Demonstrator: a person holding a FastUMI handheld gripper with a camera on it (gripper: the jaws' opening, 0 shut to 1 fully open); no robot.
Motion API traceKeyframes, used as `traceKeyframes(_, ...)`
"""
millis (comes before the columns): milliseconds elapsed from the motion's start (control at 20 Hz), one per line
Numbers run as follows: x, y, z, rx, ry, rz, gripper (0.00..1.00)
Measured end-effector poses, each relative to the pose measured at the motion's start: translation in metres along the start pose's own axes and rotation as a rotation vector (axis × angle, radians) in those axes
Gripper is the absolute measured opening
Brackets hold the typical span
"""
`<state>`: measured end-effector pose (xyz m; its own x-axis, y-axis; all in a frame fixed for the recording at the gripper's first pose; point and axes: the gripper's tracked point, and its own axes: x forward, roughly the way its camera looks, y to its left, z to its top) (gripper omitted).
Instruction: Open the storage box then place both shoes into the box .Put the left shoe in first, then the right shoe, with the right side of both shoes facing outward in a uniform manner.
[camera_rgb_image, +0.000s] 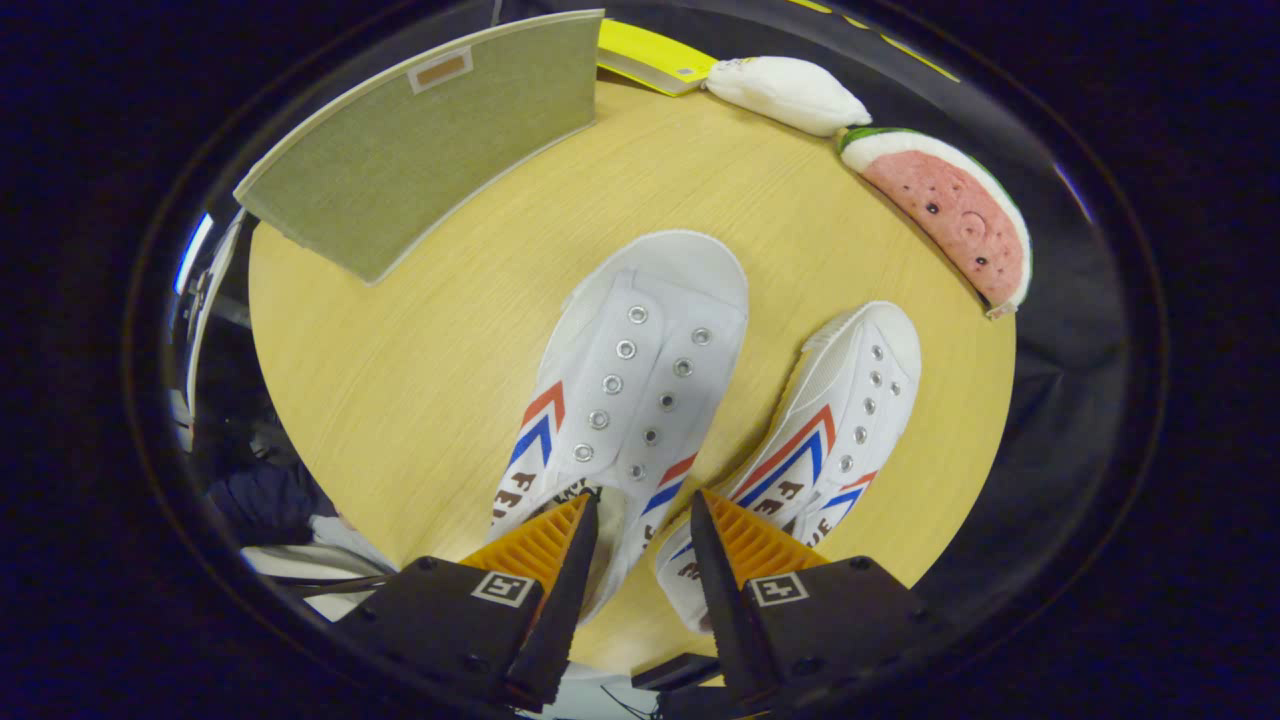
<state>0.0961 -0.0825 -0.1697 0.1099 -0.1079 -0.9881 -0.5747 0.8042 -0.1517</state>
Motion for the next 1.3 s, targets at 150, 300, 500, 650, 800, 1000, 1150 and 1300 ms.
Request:
traceKeyframes(150,0.007,0.007,0.005,0.086,0.026,0.096,0.62)
traceKeyframes(300,0.008,0.013,0.005,0.142,-0.034,0.261,0.30)
traceKeyframes(500,0.009,0.009,0.004,0.337,-0.121,0.377,0.06)
traceKeyframes(650,0.005,0.015,0.004,0.443,-0.174,0.439,0.05)
traceKeyframes(800,-0.012,0.030,0.012,0.581,-0.197,0.506,0.05)
traceKeyframes(1000,-0.046,0.043,0.032,0.644,-0.286,0.529,0.05)
traceKeyframes(1150,-0.092,0.058,0.054,0.682,-0.368,0.597,0.05)
traceKeyframes(1300,-0.144,0.069,0.076,0.668,-0.453,0.571,0.05)
